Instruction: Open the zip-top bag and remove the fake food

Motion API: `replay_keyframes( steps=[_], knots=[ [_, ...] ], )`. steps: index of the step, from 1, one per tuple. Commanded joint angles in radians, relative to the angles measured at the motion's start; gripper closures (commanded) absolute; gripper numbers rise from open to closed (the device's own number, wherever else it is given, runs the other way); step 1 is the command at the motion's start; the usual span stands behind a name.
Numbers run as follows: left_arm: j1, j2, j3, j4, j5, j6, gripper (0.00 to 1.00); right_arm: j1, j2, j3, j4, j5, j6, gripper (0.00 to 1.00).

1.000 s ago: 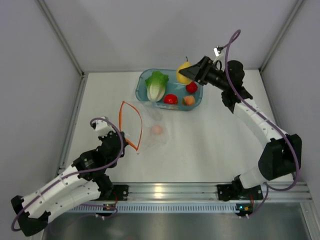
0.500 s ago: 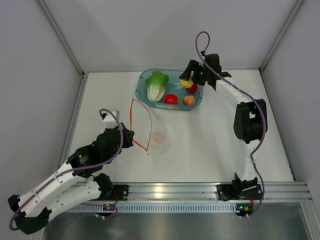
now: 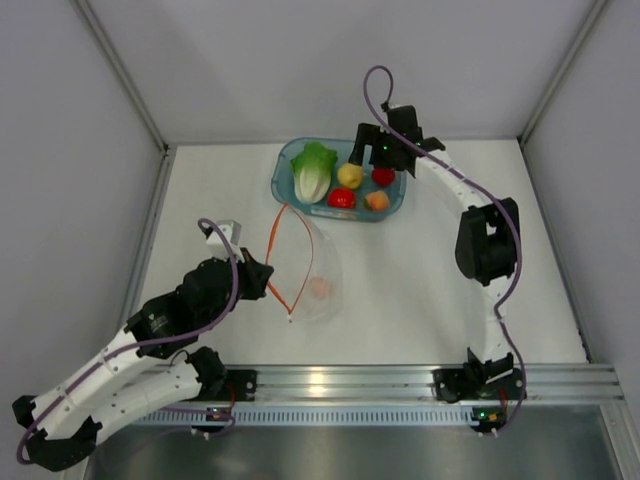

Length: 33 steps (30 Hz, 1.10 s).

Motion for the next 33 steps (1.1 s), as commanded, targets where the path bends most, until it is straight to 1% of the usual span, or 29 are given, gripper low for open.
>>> replay_keyframes(
  steps=[1,2,3,4,5,6,7,8,9,10,11,13,14,16,17,18,19,20,22,23,24,25,28,33],
  knots=[
    [0.002,0.010,0.037,0.011,0.003,-0.002,1.00,0.009,-0.128,0.027,-0.032,0.055,-0.053,0.01],
    [0.002,0.014,0.052,0.012,0.000,-0.005,1.00,0.009,-0.203,-0.008,-0.016,0.018,-0.043,0.00],
    [0.002,0.020,0.063,0.012,-0.005,-0.008,1.00,0.007,-0.245,-0.054,0.054,-0.019,-0.021,0.01],
    [0.002,0.032,0.071,0.014,-0.011,-0.019,1.00,0.003,-0.288,-0.164,0.098,-0.074,0.009,0.01],
    [0.002,0.037,0.083,0.012,-0.023,-0.025,1.00,-0.019,-0.362,-0.231,0.182,-0.299,0.069,0.01],
    [0.002,0.043,0.100,0.012,-0.033,-0.033,1.00,-0.033,-0.398,-0.297,0.266,-0.394,0.118,0.01],
    [0.002,0.046,0.105,0.017,-0.040,-0.046,1.00,-0.045,-0.432,-0.379,0.332,-0.440,0.152,0.01],
    [0.002,0.043,0.106,0.032,-0.054,-0.053,1.00,-0.039,-0.490,-0.389,0.301,-0.447,0.131,0.01],
    [0.002,0.039,0.100,0.041,-0.059,-0.059,1.00,-0.024,-0.522,-0.392,0.252,-0.415,0.097,0.01],
    [0.002,0.031,0.095,0.053,-0.066,-0.073,1.00,0.001,-0.559,-0.417,0.163,-0.368,0.071,0.07],
    [0.002,0.025,0.091,0.070,-0.074,-0.082,1.00,0.059,-0.640,-0.441,0.140,-0.275,0.051,0.10],
    [0.002,0.007,0.071,0.096,-0.085,-0.094,1.00,0.123,-0.725,-0.521,0.104,-0.200,0.037,0.17],
    [0.002,0.003,0.060,0.119,-0.092,-0.096,1.00,0.201,-0.801,-0.542,0.086,-0.082,0.024,0.19],
    [0.002,-0.006,0.045,0.127,-0.137,-0.125,1.00,0.296,-0.863,-0.579,0.060,0.025,0.014,0.21],
    [0.002,-0.006,0.043,0.129,-0.149,-0.137,1.00,0.374,-0.909,-0.589,0.025,0.094,0.043,0.28],
    [0.002,-0.006,0.040,0.129,-0.172,-0.151,1.00,0.410,-0.929,-0.601,0.017,0.117,0.060,0.33],
    [0.002,-0.001,0.034,0.129,-0.178,-0.172,1.00,0.444,-0.947,-0.624,0.006,0.134,0.078,0.43],
    [0.002,0.006,0.034,0.130,-0.180,-0.180,1.00,0.520,-0.975,-0.636,0.003,0.226,0.097,0.46],
    [0.002,0.035,0.033,0.129,-0.181,-0.207,1.00,0.605,-0.986,-0.647,-0.017,0.329,0.115,0.49],
    [0.002,0.046,0.028,0.130,-0.181,-0.220,1.00,0.686,-0.975,-0.645,-0.025,0.411,0.129,0.50],
    [0.002,0.056,0.023,0.132,-0.181,-0.234,1.00,0.719,-0.965,-0.635,-0.043,0.436,0.138,0.49],
    [0.002,0.072,0.020,0.139,-0.180,-0.255,1.00,0.764,-0.951,-0.627,-0.049,0.458,0.149,0.51],
    [0.002,0.086,-0.010,0.171,-0.183,-0.290,1.00,0.811,-0.874,-0.580,-0.061,0.490,0.168,0.54],
    [0.000,0.062,-0.067,0.228,-0.168,-0.324,1.00,0.817,-0.727,-0.468,-0.083,0.527,0.172,0.57]
  ],
)
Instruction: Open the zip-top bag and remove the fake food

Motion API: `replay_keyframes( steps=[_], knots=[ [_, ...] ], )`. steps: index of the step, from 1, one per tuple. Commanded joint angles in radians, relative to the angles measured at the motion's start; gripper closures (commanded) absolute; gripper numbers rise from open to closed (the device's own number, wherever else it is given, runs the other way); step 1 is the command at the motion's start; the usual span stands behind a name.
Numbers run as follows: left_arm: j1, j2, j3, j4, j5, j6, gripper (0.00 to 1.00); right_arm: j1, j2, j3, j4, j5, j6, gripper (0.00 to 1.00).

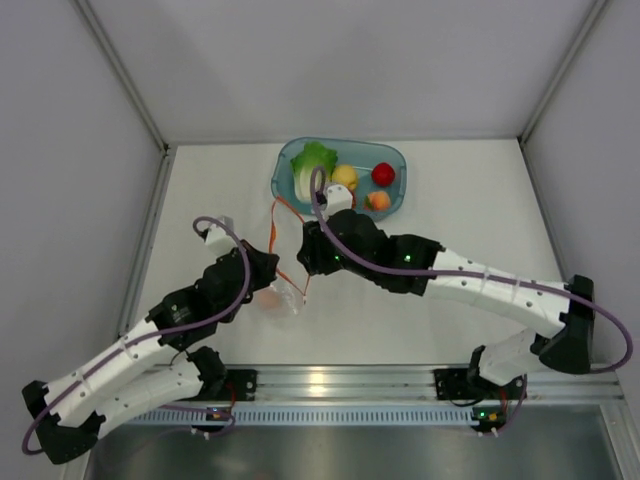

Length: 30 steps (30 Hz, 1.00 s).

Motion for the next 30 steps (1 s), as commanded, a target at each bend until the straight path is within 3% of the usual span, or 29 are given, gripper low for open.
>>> replay_keyframes(
  steps=[1,13,23,30],
  knots=[
    [0.000,-0.030,-0.023,0.099,-0.007,-0.055,1.00,0.010,0.069,0.110,-0.020,0.081,0.023,0.58],
    [0.000,-0.156,-0.080,0.116,0.020,-0.077,1.00,-0.023,0.370,0.256,0.018,0.020,0.086,0.68],
    [0.000,-0.158,-0.101,0.209,0.075,-0.071,1.00,-0.068,0.513,0.277,0.063,-0.011,0.132,0.71],
    [0.000,-0.155,-0.121,0.252,0.083,-0.081,1.00,-0.157,0.430,0.039,0.093,0.041,0.137,0.76]
  ],
)
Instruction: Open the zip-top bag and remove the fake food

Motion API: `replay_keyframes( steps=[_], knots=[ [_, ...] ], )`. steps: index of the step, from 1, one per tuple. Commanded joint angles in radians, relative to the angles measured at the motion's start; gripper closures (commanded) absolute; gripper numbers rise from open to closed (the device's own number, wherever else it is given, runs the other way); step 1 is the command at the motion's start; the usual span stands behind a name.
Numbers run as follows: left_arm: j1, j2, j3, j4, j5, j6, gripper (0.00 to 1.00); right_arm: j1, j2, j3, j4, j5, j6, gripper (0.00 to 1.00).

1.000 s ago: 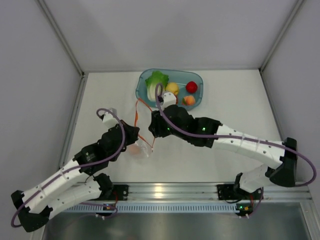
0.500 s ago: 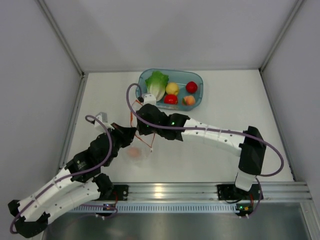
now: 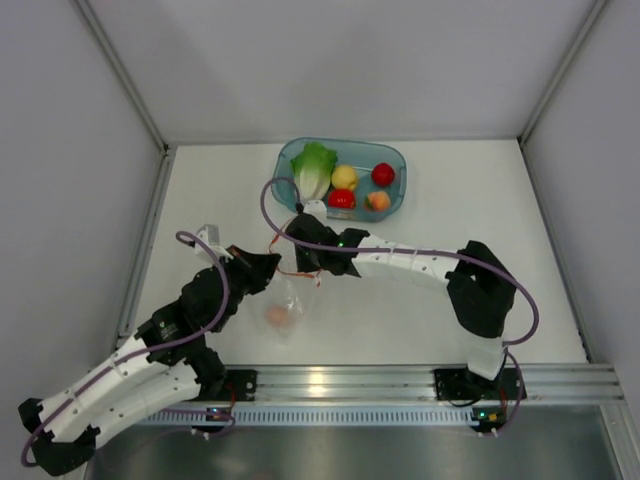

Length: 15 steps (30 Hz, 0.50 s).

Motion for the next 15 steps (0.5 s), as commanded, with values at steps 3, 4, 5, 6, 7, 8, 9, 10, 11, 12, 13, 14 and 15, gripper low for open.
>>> replay_keyframes(
  steps=[3,4,5,6,7,8,9,10,11,12,13,14,15],
  knots=[
    [0.000,0.029,-0.015,0.121,0.030,-0.011,1.00,-0.063,-0.143,-0.134,-0.056,0.179,-0.053,0.76],
    [0.000,0.042,-0.021,0.127,0.037,-0.010,1.00,-0.066,-0.170,-0.136,-0.085,0.262,-0.074,0.77],
    [0.000,0.052,-0.024,0.136,0.046,-0.010,1.00,-0.066,-0.184,-0.140,-0.121,0.299,-0.088,0.77],
    [0.000,0.075,-0.027,0.145,0.056,-0.008,1.00,-0.066,-0.195,-0.143,-0.179,0.337,-0.099,0.77],
    [0.000,0.088,-0.033,0.164,0.072,-0.007,1.00,-0.064,-0.218,-0.145,-0.211,0.401,-0.107,0.77],
    [-0.001,0.101,-0.041,0.175,0.081,-0.007,1.00,-0.064,-0.232,-0.156,-0.231,0.414,-0.113,0.77],
    [0.000,0.127,-0.044,0.184,0.090,-0.002,1.00,-0.067,-0.246,-0.163,-0.254,0.417,-0.122,0.76],
    [-0.001,0.141,-0.045,0.195,0.104,-0.001,1.00,-0.067,-0.270,-0.172,-0.256,0.396,-0.127,0.76],
    [-0.001,0.172,-0.050,0.202,0.115,0.006,1.00,-0.067,-0.284,-0.198,-0.251,0.372,-0.130,0.75],
    [-0.001,0.186,-0.049,0.211,0.125,0.010,1.00,-0.066,-0.296,-0.209,-0.238,0.330,-0.131,0.75],
    [-0.003,0.198,-0.047,0.222,0.139,0.015,1.00,-0.064,-0.322,-0.225,-0.224,0.298,-0.137,0.75],
    [-0.010,0.221,-0.039,0.225,0.141,0.027,1.00,-0.063,-0.333,-0.258,-0.199,0.252,-0.154,0.75],
    [-0.019,0.232,-0.035,0.225,0.135,0.033,1.00,-0.061,-0.344,-0.275,-0.175,0.155,-0.162,0.74]
  ],
)
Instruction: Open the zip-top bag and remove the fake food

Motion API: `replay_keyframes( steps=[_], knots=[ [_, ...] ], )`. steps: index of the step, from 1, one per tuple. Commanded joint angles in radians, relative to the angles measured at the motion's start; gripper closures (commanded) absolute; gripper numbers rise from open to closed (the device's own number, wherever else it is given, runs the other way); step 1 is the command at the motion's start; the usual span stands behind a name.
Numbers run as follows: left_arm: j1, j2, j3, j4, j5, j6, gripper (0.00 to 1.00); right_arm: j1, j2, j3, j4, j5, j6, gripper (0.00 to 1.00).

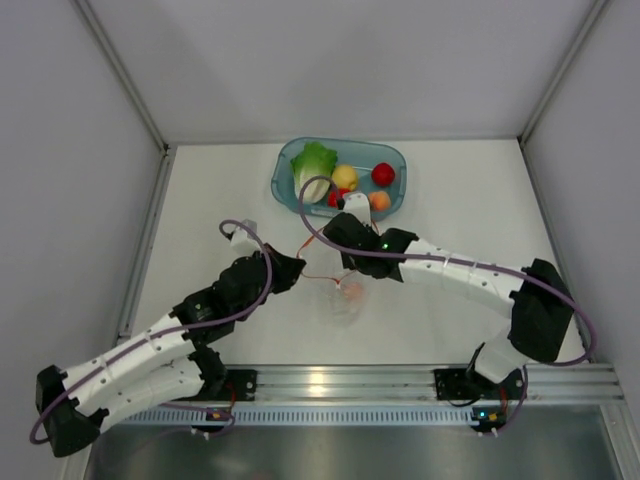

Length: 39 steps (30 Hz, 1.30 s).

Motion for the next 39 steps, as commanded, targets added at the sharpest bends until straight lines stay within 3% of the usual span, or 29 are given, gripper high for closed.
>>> replay_keyframes(
  steps=[1,14,22,35,39],
  knots=[
    [-0.025,0.039,0.005,0.084,0.022,0.031,1.00,0.005,-0.056,-0.066,0.040,-0.156,-0.048,0.73],
    [-0.197,0.138,0.058,0.084,-0.153,0.040,1.00,0.077,-0.056,-0.208,0.077,-0.185,0.000,0.57],
    [-0.224,0.145,0.062,0.083,-0.183,0.054,1.00,0.068,0.016,-0.218,0.104,-0.199,0.018,0.45],
    [-0.230,0.141,0.056,0.083,-0.182,0.057,1.00,0.028,0.074,-0.314,0.244,-0.196,0.044,0.45],
    [-0.230,0.135,0.048,0.083,-0.192,0.057,1.00,0.026,0.087,-0.318,0.253,-0.197,0.056,0.52]
  ],
)
